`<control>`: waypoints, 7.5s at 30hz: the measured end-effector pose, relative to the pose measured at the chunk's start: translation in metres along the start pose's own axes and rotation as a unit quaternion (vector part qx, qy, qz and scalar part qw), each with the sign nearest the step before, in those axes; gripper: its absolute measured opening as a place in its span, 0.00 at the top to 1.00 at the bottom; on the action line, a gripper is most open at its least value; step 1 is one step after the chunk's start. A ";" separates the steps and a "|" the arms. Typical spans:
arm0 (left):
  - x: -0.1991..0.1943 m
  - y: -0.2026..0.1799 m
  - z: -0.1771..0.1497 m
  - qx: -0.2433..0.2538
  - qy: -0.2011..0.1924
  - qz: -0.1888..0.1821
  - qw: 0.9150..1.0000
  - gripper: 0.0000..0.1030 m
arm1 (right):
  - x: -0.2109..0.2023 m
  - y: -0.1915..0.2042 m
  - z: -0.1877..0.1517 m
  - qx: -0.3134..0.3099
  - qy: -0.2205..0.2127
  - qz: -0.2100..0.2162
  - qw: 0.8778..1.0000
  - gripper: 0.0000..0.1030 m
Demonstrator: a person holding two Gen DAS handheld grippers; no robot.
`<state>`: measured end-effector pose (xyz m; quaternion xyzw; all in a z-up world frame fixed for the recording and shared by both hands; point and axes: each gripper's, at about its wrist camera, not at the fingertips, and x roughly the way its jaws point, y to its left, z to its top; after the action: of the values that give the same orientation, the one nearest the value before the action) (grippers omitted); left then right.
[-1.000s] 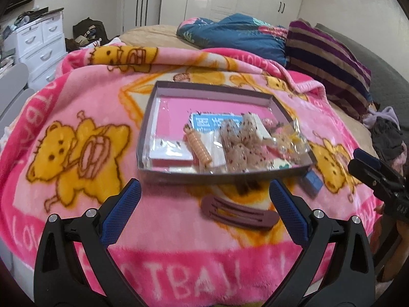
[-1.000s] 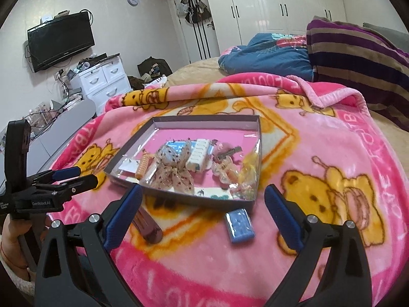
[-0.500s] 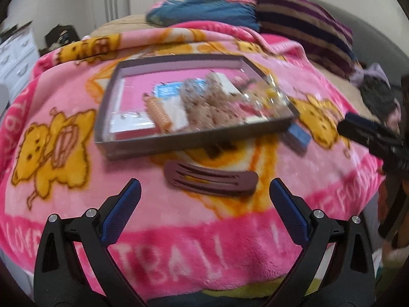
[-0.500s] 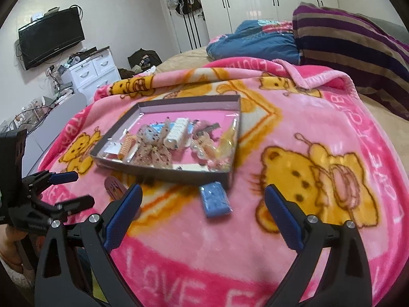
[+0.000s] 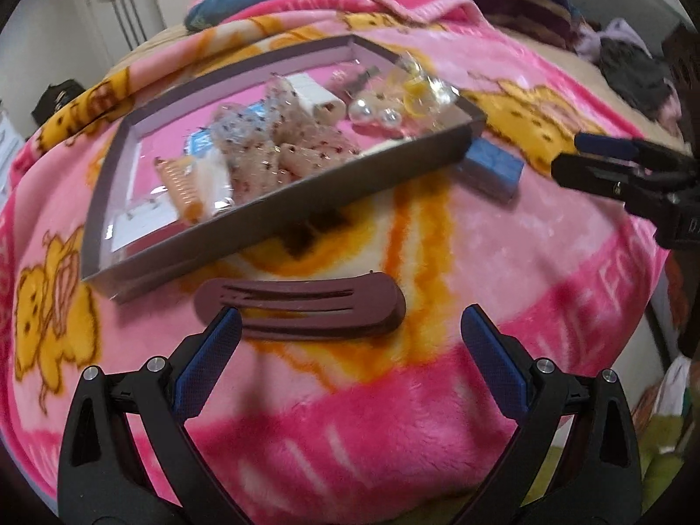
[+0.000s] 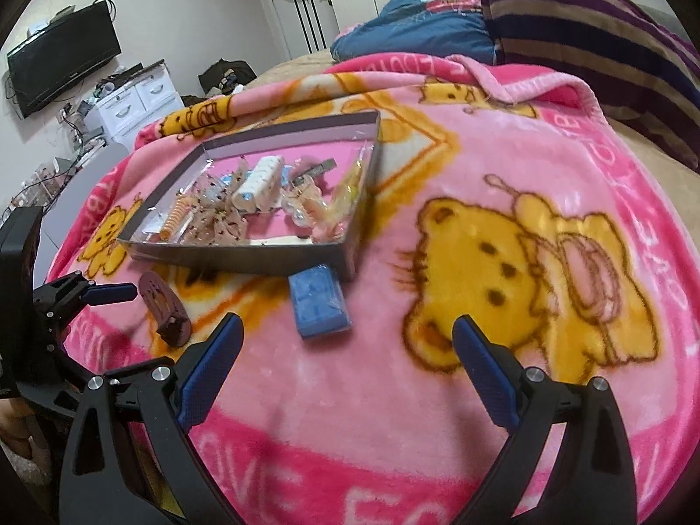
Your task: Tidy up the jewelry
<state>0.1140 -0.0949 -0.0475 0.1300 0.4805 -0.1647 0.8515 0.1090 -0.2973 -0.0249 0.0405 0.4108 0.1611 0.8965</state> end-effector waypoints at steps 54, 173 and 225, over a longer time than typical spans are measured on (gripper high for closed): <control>-0.071 0.093 -0.013 -0.118 -0.097 -0.023 0.988 0.81 | -0.005 0.033 0.030 -0.006 -0.013 0.122 0.992 0.69; -0.118 0.072 -0.046 -0.194 -0.159 0.027 0.968 0.09 | -0.079 0.077 -0.005 -0.041 -0.125 0.023 0.991 0.04; -0.101 0.060 -0.059 -0.182 -0.136 0.052 0.972 0.09 | -0.054 0.080 -0.019 -0.029 -0.079 0.023 0.996 0.04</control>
<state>0.0434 -0.0022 0.0136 -0.0263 0.3745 -0.0457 0.9257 0.0409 -0.2407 0.0180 0.0369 0.3325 0.1899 0.9231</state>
